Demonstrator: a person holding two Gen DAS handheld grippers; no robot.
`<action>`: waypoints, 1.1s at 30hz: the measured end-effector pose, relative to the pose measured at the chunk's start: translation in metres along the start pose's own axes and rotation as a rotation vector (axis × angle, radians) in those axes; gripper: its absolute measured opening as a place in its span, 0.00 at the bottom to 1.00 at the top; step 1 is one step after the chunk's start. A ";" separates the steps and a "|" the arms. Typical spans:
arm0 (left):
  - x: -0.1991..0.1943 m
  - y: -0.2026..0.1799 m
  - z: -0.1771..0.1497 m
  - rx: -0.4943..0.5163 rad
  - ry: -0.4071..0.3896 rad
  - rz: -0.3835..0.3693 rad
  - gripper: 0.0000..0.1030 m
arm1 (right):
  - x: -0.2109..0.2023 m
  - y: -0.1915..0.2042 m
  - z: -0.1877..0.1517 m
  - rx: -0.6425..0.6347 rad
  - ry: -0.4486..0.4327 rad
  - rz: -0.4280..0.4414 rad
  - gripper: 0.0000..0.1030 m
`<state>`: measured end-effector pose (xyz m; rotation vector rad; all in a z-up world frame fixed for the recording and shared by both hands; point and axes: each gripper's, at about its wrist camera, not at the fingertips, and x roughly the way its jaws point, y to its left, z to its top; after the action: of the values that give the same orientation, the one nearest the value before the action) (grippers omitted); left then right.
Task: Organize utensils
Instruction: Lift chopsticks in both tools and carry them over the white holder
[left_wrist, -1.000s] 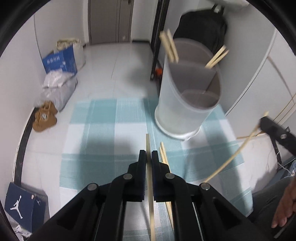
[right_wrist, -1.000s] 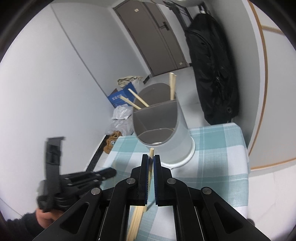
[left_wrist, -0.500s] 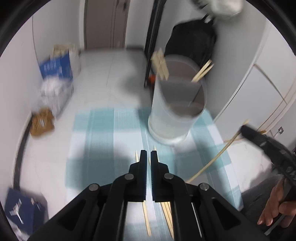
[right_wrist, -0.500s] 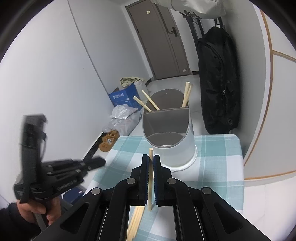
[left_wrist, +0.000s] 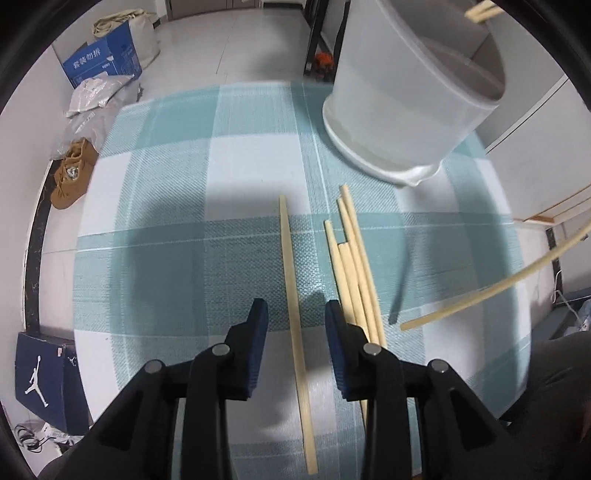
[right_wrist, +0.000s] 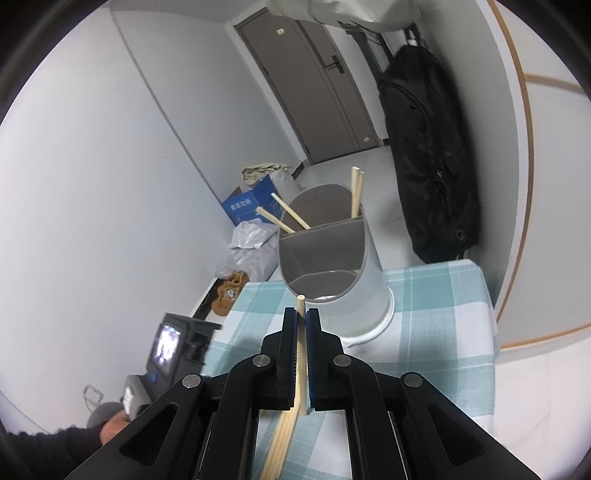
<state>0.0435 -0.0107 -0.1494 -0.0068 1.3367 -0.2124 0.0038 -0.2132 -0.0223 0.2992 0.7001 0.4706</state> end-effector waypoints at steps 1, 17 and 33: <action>-0.002 -0.002 0.000 0.007 -0.016 0.010 0.26 | 0.000 -0.003 0.000 0.012 0.001 0.001 0.04; -0.004 0.010 0.017 -0.060 -0.048 0.039 0.02 | 0.005 -0.026 0.004 0.072 0.025 -0.007 0.04; -0.125 -0.007 -0.013 -0.035 -0.534 -0.051 0.02 | 0.001 0.010 -0.004 -0.052 -0.003 -0.031 0.04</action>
<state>0.0029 0.0034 -0.0309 -0.1191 0.8083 -0.2121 -0.0011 -0.2037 -0.0219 0.2396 0.6877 0.4581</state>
